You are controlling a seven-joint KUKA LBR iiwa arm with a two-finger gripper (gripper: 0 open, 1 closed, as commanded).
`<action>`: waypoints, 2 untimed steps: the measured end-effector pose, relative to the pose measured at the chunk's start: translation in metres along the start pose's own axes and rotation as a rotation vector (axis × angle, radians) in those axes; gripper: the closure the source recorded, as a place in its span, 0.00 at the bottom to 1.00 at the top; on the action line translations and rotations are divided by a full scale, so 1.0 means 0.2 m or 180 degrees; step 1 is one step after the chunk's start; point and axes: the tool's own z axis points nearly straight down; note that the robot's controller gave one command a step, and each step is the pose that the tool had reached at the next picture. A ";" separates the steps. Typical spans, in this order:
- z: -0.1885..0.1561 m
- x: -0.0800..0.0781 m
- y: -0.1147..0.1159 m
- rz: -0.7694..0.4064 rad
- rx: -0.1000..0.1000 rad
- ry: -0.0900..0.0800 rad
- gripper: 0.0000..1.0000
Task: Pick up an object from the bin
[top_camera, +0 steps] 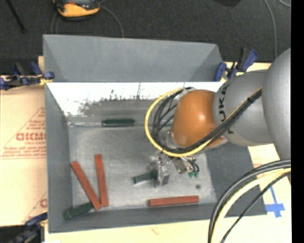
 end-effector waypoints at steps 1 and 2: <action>0.00 0.00 0.00 -0.0001 0.0000 0.0000 1.00; -0.60 0.08 0.02 -0.0211 0.0000 0.0003 1.00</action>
Offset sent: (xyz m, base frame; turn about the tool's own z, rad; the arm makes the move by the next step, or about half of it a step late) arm -0.0172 0.0014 0.1203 -0.0681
